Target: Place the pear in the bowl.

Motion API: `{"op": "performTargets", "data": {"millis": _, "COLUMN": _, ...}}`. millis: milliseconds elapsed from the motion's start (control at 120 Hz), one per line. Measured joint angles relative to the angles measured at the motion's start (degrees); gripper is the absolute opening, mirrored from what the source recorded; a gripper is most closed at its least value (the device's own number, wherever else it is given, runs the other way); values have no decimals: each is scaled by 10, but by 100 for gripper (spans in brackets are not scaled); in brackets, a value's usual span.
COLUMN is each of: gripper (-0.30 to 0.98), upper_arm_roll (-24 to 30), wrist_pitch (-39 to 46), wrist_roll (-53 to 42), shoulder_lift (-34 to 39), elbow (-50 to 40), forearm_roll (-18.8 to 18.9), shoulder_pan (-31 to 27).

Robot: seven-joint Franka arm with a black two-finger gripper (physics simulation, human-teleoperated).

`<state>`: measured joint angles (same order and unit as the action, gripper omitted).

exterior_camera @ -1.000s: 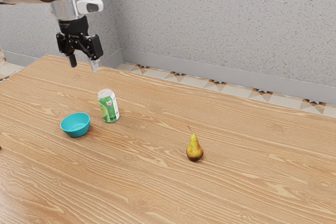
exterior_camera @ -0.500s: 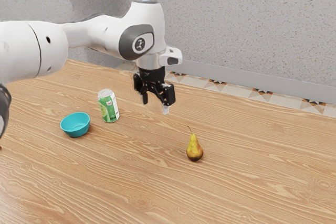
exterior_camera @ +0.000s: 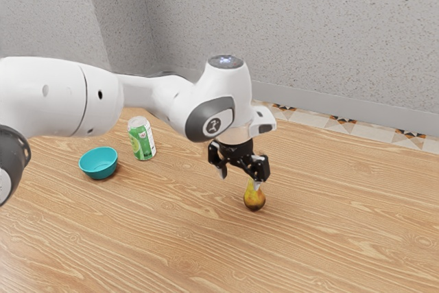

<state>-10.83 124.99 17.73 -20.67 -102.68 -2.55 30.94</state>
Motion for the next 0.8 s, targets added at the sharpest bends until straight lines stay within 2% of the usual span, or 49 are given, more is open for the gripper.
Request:
{"op": "performTargets", "data": {"millis": 167, "gripper": 67, "upper_arm_roll": 0, "wrist_pitch": 96, "wrist_roll": 54, "shoulder_lift": -26, "elbow": -17, "forearm_roll": 41, "shoulder_pan": 5}}
{"op": "performTargets", "data": {"millis": 300, "gripper": 67, "upper_arm_roll": 0, "wrist_pitch": 144, "wrist_roll": 83, "shoulder_lift": -40, "elbow": -22, "forearm_roll": 60, "shoulder_pan": 9}}
{"op": "performTargets", "data": {"millis": 800, "gripper": 66, "upper_arm_roll": 0, "wrist_pitch": 232, "wrist_roll": 87, "shoulder_lift": -79, "elbow": -38, "forearm_roll": 87, "shoulder_pan": 7}}
